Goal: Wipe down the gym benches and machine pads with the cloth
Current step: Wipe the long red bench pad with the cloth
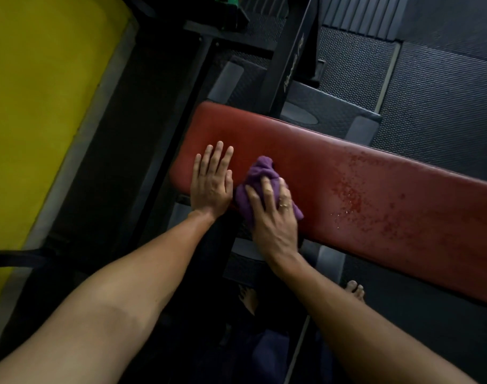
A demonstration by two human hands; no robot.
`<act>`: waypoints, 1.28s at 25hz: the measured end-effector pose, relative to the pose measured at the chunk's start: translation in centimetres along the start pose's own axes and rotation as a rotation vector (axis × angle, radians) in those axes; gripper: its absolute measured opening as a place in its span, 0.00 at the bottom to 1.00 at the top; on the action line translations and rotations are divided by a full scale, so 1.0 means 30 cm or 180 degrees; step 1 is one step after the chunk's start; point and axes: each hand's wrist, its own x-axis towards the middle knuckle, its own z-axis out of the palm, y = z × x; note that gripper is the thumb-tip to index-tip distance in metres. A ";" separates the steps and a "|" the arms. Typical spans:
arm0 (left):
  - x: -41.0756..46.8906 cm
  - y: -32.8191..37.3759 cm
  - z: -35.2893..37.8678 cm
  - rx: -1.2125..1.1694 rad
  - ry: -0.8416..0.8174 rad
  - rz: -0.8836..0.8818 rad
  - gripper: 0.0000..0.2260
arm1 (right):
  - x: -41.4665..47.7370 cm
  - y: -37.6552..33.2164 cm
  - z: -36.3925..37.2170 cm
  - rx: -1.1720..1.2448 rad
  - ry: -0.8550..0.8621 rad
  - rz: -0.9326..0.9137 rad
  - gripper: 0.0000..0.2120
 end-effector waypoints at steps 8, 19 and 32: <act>0.009 0.056 -0.025 -0.0266 -0.0206 -0.0065 0.25 | -0.144 0.296 -0.142 -0.0031 -0.0275 -0.0047 0.36; 0.018 0.125 0.000 0.0122 -0.0230 -0.0220 0.28 | 0.138 0.242 -0.188 0.0151 -0.0576 0.0322 0.35; 0.040 0.144 -0.011 -0.0107 -0.0331 -0.0159 0.27 | 0.302 0.287 -0.225 0.0142 -0.0893 0.0695 0.34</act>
